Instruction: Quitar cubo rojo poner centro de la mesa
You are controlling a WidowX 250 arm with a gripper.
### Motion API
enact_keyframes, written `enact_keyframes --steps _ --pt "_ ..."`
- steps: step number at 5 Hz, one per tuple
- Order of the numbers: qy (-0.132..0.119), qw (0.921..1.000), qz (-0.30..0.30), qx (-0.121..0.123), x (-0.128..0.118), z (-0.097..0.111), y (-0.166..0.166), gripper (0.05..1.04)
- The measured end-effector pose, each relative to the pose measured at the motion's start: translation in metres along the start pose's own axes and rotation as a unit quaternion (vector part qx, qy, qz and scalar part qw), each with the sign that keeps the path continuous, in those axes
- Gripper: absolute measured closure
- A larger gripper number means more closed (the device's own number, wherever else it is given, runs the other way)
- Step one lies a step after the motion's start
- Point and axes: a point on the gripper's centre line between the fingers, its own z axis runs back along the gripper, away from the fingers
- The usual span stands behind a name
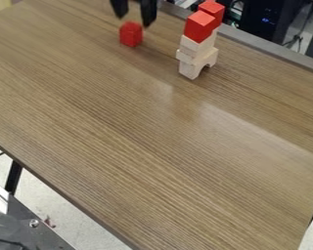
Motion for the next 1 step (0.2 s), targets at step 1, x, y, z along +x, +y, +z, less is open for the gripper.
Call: enact_keyframes --steps 1 --pt "-0.038 0.9993 0.001 0.0 0.0071 0.0381 -0.0079 0.083"
